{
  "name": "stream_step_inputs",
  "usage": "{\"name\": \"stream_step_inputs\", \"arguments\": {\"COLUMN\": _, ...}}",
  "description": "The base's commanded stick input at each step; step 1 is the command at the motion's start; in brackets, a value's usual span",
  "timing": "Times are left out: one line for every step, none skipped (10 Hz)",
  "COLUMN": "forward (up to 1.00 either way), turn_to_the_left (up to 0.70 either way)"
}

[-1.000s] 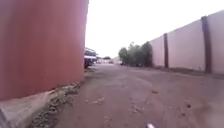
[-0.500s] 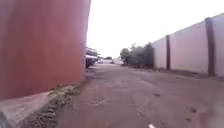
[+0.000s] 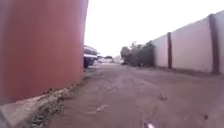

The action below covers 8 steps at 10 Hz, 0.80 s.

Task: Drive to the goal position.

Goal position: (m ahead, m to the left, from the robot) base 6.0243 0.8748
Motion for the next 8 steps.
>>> {"name": "stream_step_inputs", "arguments": {"forward": 0.5, "turn_to_the_left": 0.0}}
{"name": "stream_step_inputs", "arguments": {"forward": 0.5, "turn_to_the_left": 0.0}}
{"name": "stream_step_inputs", "arguments": {"forward": 0.5, "turn_to_the_left": 0.0}}
{"name": "stream_step_inputs", "arguments": {"forward": 0.5, "turn_to_the_left": 0.0}}
{"name": "stream_step_inputs", "arguments": {"forward": 0.5, "turn_to_the_left": 0.0}}
{"name": "stream_step_inputs", "arguments": {"forward": 0.5, "turn_to_the_left": 0.0}}
{"name": "stream_step_inputs", "arguments": {"forward": 0.5, "turn_to_the_left": 0.0}}
{"name": "stream_step_inputs", "arguments": {"forward": 0.5, "turn_to_the_left": 0.0}}
